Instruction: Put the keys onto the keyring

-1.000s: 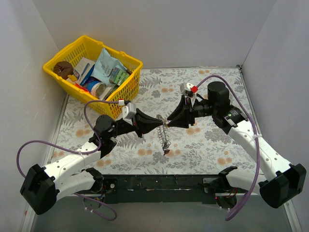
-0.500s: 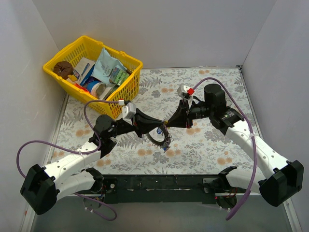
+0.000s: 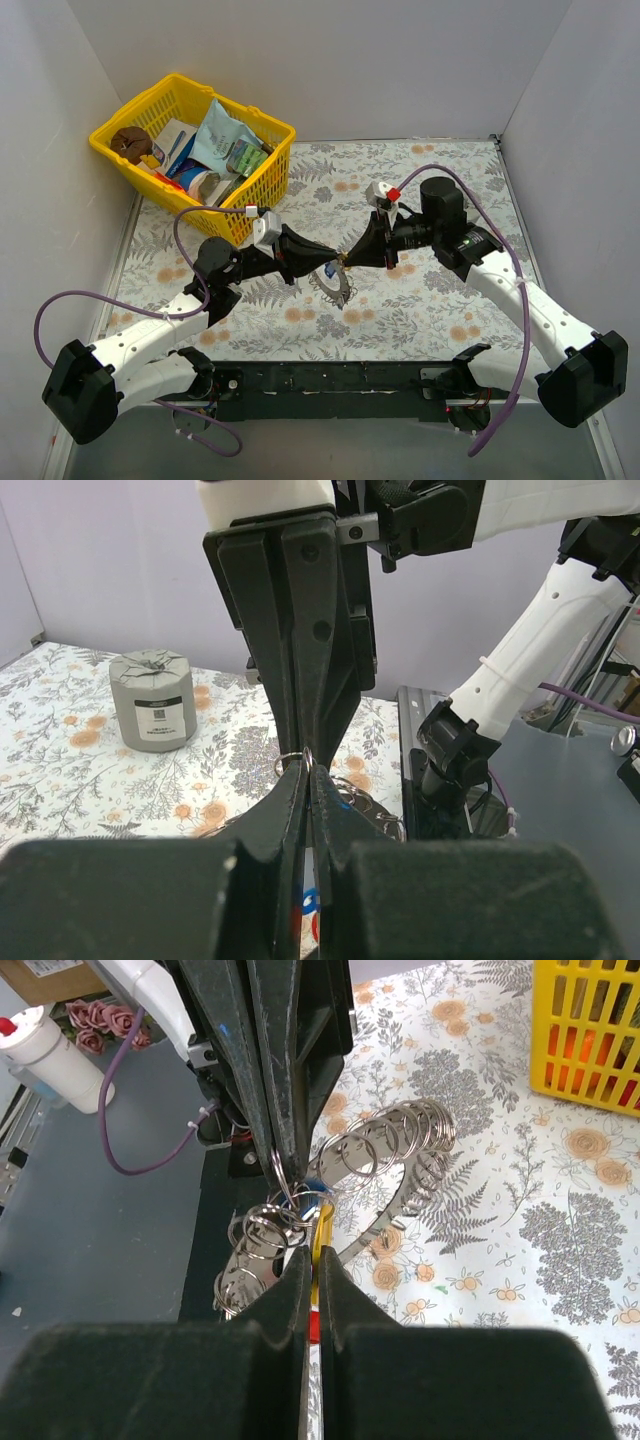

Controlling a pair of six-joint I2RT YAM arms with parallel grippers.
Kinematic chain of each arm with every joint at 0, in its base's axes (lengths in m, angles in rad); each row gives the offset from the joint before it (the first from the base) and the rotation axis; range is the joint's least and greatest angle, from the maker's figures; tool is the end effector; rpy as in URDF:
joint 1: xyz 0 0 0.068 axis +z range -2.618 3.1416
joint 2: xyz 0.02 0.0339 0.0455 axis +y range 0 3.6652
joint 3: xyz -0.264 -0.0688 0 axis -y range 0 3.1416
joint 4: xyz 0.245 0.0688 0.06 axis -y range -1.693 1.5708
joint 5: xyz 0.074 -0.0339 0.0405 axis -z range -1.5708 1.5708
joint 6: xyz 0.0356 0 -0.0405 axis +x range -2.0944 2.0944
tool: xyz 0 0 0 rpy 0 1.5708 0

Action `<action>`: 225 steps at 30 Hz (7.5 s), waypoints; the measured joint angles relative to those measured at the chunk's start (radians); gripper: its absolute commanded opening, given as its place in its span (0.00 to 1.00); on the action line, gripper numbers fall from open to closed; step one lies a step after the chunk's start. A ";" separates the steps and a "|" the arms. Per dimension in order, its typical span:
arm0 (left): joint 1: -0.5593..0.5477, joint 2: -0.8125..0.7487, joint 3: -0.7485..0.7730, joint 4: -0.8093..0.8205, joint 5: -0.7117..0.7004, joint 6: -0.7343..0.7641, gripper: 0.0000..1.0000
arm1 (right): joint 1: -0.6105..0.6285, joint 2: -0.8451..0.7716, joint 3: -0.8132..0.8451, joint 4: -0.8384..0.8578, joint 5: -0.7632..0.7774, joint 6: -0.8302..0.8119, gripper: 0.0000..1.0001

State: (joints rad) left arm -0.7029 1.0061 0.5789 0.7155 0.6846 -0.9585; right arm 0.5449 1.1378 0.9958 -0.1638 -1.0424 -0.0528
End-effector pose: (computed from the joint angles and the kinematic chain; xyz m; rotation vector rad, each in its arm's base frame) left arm 0.1563 -0.1619 0.3185 0.5024 1.5286 -1.7853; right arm 0.1961 0.1548 0.3502 -1.2329 1.4722 1.3016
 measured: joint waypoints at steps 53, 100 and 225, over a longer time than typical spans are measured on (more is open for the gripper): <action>0.000 -0.043 0.000 -0.034 0.031 0.013 0.00 | 0.013 -0.082 0.003 0.248 -0.031 0.187 0.39; 0.013 -0.045 0.218 -0.496 -0.003 0.245 0.64 | 0.068 0.132 0.291 -0.453 0.193 -0.249 0.01; 0.066 0.129 -0.061 0.505 0.033 -0.299 0.00 | 0.016 -0.063 0.099 0.094 0.032 0.054 0.33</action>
State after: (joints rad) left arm -0.6369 1.1355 0.5175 1.2205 0.7177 -1.2575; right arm 0.5606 1.0748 1.0946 -0.0696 -1.0100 0.0013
